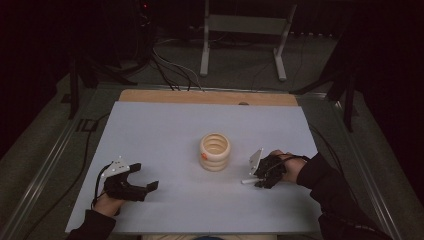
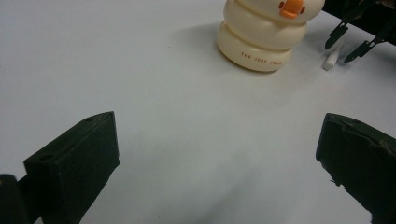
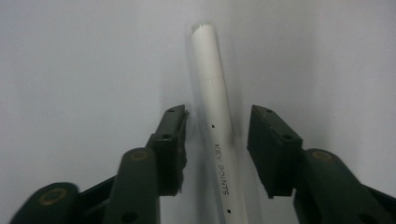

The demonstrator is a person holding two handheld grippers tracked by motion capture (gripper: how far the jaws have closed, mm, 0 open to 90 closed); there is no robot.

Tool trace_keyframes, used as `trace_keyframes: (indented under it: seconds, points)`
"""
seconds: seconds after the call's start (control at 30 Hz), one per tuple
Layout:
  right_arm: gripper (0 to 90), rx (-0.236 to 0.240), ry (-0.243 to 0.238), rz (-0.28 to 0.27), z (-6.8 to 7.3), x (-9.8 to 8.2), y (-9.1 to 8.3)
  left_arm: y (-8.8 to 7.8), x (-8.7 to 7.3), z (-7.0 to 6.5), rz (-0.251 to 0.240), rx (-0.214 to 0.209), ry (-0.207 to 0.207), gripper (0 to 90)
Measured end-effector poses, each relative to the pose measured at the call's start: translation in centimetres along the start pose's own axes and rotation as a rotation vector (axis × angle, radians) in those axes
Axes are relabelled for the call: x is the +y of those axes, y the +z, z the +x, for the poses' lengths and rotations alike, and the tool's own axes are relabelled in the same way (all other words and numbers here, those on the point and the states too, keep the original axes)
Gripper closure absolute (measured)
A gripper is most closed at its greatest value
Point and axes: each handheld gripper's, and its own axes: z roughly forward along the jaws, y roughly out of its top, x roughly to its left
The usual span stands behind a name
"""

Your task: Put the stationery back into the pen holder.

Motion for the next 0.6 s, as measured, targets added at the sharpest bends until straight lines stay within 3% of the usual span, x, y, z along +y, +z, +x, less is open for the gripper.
trace_keyframes:
  seconds: [0.33,0.6]
  points:
    - [73.7,0.006,-0.063,0.079,-0.14,0.98,0.44,0.05,-0.04,-0.05,0.007,-0.001,0.003,0.0]
    - [78.5,0.022,-0.077,0.078,-0.09,0.95,0.49,0.07,-0.05,-0.04,0.008,-0.001,0.003,0.0]
